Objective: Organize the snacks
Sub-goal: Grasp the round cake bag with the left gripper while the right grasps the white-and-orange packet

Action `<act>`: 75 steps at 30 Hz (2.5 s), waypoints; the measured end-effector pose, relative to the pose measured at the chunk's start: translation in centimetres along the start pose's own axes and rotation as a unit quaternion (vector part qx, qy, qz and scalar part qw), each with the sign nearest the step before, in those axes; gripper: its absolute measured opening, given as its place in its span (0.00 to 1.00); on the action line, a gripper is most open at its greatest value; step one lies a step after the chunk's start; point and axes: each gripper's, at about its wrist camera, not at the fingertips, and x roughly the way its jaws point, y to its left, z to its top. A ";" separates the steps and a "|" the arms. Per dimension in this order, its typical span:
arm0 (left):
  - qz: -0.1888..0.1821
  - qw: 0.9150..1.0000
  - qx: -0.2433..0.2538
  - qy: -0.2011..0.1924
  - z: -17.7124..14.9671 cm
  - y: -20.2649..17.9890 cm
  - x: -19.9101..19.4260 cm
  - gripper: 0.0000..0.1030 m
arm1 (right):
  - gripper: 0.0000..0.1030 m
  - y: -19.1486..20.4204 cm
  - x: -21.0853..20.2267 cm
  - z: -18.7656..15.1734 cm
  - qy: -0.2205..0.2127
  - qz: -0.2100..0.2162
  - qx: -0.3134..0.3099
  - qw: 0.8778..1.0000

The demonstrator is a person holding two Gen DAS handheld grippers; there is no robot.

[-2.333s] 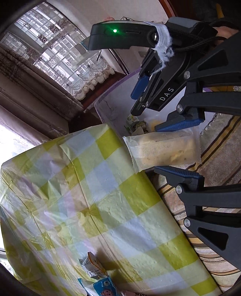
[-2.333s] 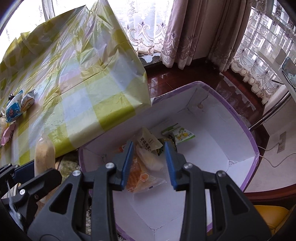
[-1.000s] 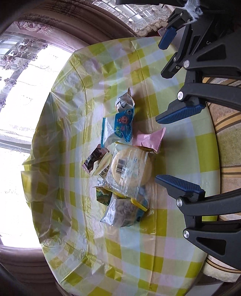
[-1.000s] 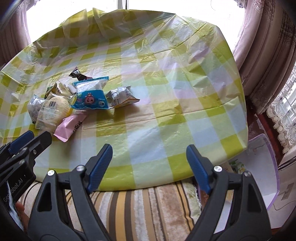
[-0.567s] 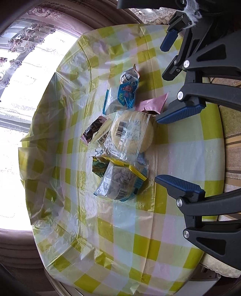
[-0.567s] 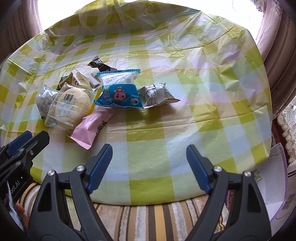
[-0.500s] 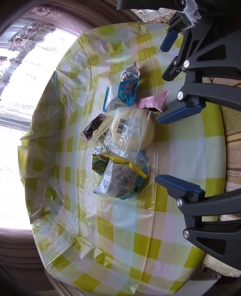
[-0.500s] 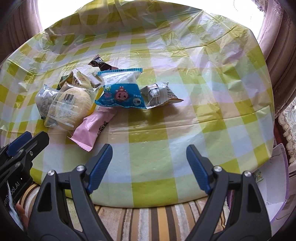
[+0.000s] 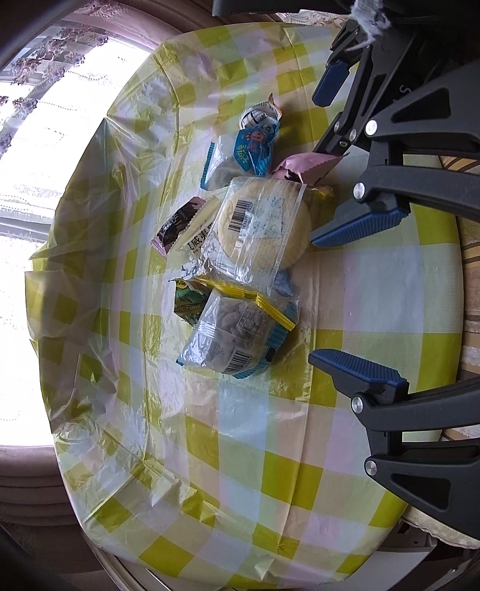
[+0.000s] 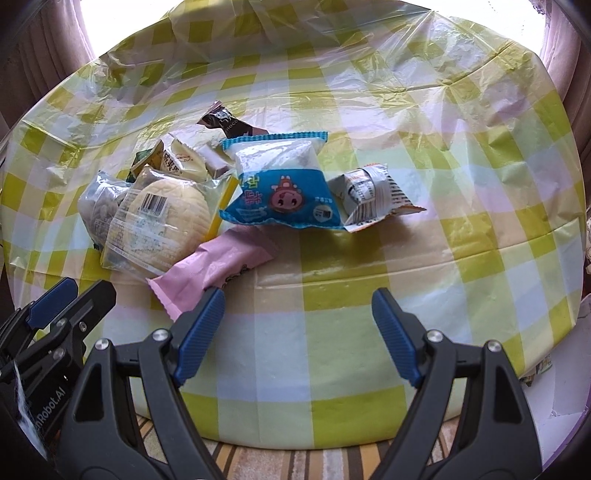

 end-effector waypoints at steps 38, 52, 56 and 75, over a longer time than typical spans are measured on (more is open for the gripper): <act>-0.065 0.995 -0.073 0.001 4.1 -0.9 3.8 0.87 | 0.84 -10.7 -0.2 2.9 -0.050 -0.026 0.148 0.987; -0.038 0.999 -0.020 0.012 4.0 -3.0 4.8 0.69 | 0.83 -14.1 1.3 2.5 -0.029 -0.029 0.145 0.989; -0.047 0.999 -0.017 0.009 3.5 -2.9 4.3 0.66 | 0.83 -15.1 0.5 1.3 -0.032 0.002 0.142 0.989; -0.071 0.995 -0.048 -0.042 1.3 -0.9 0.1 0.62 | 0.59 -6.3 4.1 5.6 -0.022 0.016 -0.015 1.000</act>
